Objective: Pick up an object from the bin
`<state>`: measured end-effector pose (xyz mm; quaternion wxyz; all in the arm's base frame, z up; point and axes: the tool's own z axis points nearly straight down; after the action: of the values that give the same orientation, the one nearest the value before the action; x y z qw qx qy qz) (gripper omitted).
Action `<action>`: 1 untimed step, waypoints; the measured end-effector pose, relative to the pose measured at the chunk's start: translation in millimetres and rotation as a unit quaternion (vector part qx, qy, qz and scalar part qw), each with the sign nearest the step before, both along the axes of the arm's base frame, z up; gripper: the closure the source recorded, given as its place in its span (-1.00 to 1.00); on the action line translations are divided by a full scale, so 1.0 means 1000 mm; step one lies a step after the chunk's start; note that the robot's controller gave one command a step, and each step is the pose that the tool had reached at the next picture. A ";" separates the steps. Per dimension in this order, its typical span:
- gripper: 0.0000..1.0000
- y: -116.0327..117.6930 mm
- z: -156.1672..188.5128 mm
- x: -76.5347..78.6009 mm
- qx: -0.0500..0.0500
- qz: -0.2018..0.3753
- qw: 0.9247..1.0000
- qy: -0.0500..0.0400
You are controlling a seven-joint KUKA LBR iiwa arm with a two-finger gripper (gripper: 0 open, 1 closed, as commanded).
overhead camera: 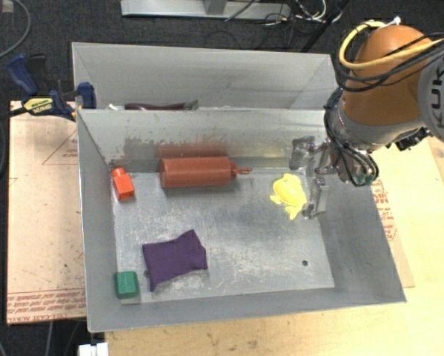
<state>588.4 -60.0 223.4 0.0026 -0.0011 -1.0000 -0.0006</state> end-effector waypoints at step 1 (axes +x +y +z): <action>-1.00 0.000 0.005 0.001 0.000 0.001 1.000 -0.004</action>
Offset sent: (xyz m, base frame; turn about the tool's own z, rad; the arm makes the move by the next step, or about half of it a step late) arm 0.0217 0.0023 -0.1176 -0.0896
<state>589.4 -59.8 228.3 -0.0009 -0.0004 -1.0000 -0.0002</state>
